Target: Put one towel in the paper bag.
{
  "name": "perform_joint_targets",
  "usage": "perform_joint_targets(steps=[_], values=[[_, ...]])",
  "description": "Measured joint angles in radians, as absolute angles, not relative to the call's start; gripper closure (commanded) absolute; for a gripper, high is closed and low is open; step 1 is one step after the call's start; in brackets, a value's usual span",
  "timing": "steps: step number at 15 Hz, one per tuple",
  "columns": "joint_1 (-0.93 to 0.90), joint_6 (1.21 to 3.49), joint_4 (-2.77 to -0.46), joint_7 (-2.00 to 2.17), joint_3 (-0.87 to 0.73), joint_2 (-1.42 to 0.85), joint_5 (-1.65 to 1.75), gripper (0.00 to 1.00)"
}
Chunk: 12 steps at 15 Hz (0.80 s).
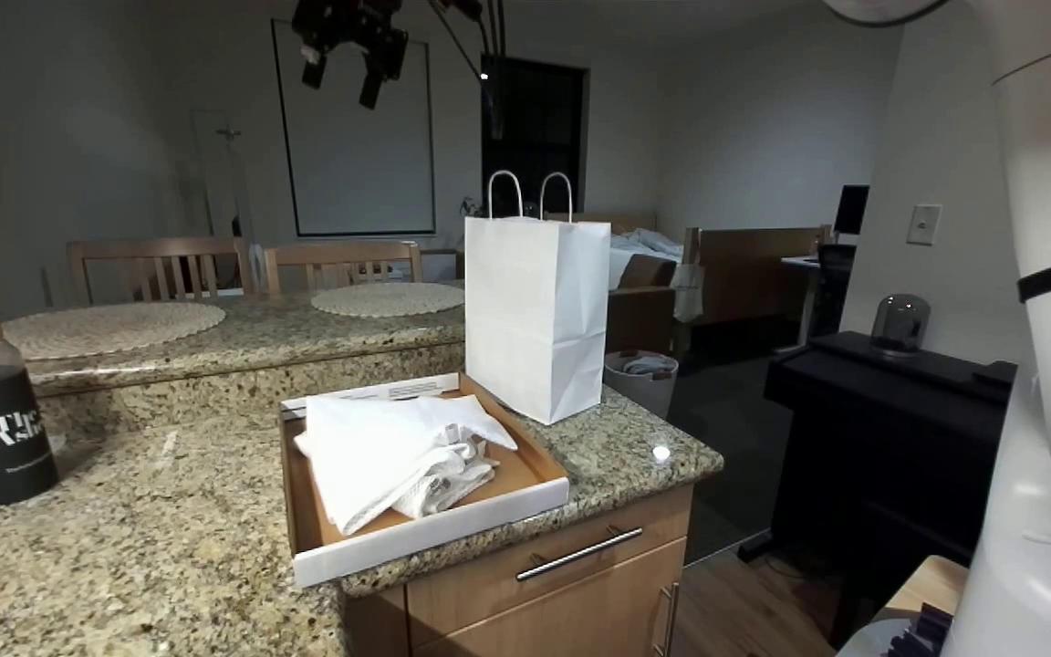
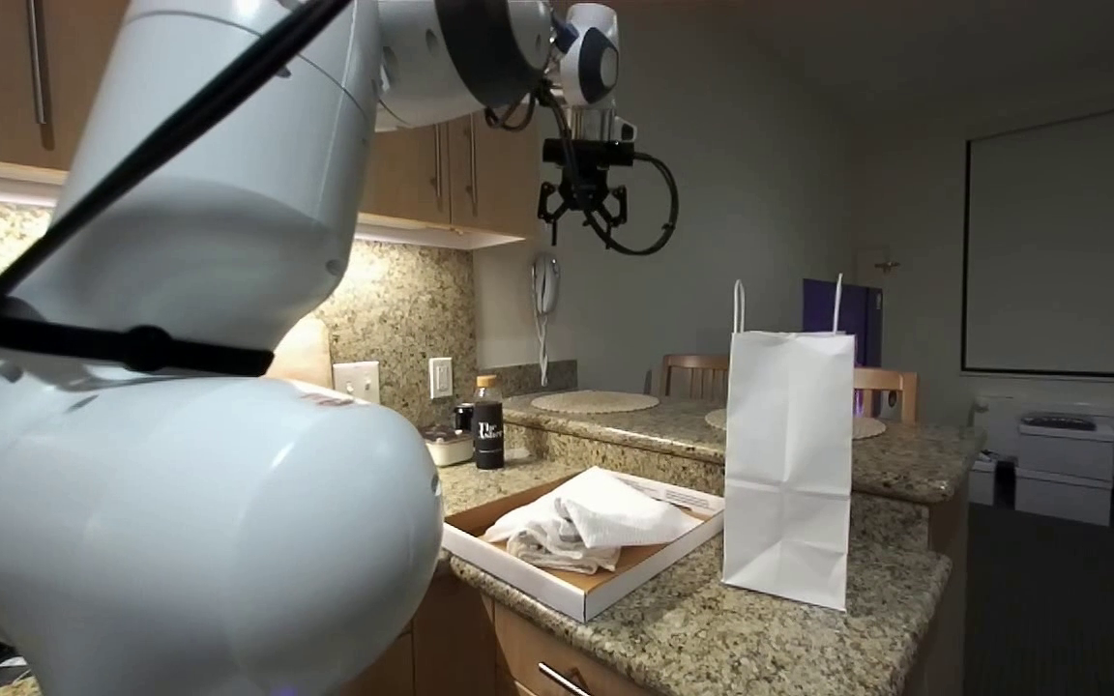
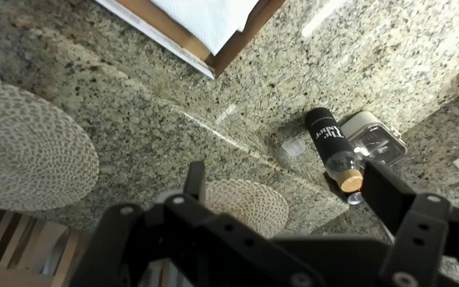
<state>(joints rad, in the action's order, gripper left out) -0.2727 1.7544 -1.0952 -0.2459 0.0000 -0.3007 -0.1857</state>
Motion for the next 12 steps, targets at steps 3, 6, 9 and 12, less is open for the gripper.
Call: perform_joint_targets(steps=[3, 6, 9, 12], values=[[-0.295, 1.804, -1.246, -0.187, -0.001, -0.293, -0.177, 0.0], [-0.307, 1.847, -1.403, -0.127, -0.001, -0.281, -0.177, 0.0], [-0.292, 1.902, -1.557, -0.066, 0.025, -0.262, -0.177, 0.0], [-0.271, 1.981, -1.719, -0.008, 0.057, -0.23, -0.177, 0.0]])
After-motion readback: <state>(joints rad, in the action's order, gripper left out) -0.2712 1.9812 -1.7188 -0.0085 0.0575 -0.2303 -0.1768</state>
